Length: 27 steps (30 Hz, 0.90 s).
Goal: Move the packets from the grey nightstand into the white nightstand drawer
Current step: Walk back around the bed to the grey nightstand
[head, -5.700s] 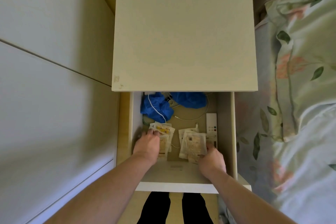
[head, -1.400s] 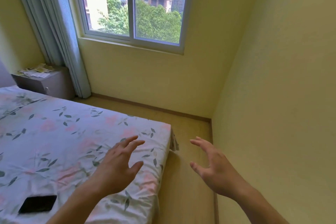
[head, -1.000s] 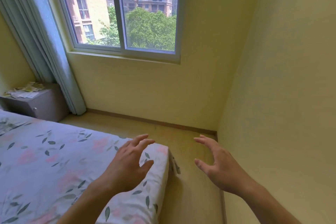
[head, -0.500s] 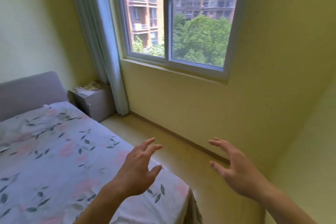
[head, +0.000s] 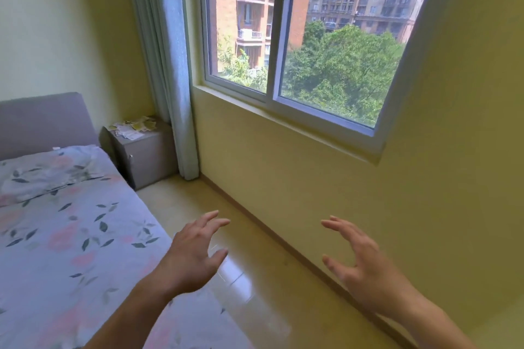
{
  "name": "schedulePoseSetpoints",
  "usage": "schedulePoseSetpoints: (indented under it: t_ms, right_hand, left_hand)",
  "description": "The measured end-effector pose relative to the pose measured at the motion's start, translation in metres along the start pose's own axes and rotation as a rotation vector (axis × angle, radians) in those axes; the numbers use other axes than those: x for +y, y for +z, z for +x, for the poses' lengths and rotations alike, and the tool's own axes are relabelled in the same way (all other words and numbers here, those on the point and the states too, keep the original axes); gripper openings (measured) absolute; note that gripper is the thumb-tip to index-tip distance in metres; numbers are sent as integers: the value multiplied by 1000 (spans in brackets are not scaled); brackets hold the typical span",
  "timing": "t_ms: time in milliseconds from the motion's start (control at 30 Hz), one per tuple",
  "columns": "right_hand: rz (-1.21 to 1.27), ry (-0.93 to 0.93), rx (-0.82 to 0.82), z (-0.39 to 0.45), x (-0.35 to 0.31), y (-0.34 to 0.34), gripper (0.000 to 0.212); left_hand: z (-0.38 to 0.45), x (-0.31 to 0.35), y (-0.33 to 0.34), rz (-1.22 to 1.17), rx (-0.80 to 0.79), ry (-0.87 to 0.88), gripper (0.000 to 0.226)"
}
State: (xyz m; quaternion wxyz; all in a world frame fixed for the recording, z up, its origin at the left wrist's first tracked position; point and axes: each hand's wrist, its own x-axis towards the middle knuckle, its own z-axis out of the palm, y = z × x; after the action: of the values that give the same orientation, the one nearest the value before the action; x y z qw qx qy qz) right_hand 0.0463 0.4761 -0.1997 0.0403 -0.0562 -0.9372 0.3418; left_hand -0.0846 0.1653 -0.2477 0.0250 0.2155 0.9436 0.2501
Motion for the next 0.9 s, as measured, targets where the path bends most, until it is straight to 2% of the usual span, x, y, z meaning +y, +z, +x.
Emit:
schedulePoseSetpoints:
  t_ms: [267,567,700,900]
  right_hand:
    - [52,-32,-49,135,76,-39,62]
    - [42,-211,-210,318,132,-72,61]
    - [16,-309,-297,397,121,-73,60]
    - [19,-507,-429,490,58,-37,62]
  left_hand:
    - [136,79,29,13,13,64,59]
    - [245,80,40,43,147,-193,55]
    - [266,78,32,47,214,-316,54]
    - [275,39,6,52,303,-538,53]
